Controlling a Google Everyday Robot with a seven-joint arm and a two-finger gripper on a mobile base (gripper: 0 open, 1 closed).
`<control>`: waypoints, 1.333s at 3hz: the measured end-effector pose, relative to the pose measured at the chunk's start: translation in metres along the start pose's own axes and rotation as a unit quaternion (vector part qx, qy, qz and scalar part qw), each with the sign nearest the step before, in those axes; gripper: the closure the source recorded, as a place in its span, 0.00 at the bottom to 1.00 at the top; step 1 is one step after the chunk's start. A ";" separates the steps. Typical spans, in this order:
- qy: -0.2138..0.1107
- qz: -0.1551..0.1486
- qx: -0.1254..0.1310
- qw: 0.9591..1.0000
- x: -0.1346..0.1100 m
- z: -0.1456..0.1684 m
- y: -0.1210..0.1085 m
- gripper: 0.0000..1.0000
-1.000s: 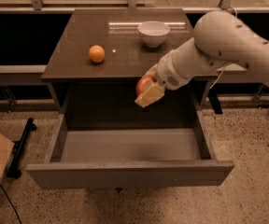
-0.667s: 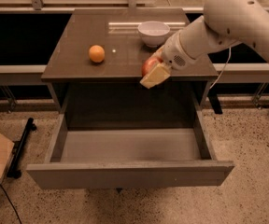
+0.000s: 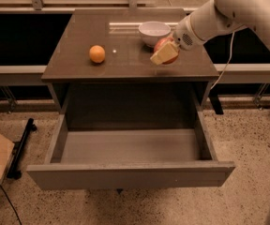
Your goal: Pick apple from top drawer and place on counter
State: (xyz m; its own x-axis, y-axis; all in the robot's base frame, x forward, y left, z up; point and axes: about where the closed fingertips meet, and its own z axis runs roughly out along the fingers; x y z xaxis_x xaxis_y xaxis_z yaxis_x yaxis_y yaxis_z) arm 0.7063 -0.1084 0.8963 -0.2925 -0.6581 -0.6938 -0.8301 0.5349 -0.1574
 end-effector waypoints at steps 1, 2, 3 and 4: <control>0.003 0.035 0.017 0.999 0.007 0.020 -0.024 0.81; -0.002 0.066 0.026 0.997 0.013 0.040 -0.042 0.57; -0.007 0.088 0.028 0.996 0.019 0.058 -0.053 0.34; -0.002 0.097 0.025 0.995 0.024 0.071 -0.058 0.11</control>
Offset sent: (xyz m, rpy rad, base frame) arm 0.0805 -0.0197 -0.0508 0.1110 0.0509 -0.2119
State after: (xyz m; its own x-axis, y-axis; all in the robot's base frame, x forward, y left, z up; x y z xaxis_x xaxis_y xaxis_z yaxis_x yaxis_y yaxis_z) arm 0.7808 -0.1174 0.8391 -0.4421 -0.5376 -0.7180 -0.7333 0.6776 -0.0558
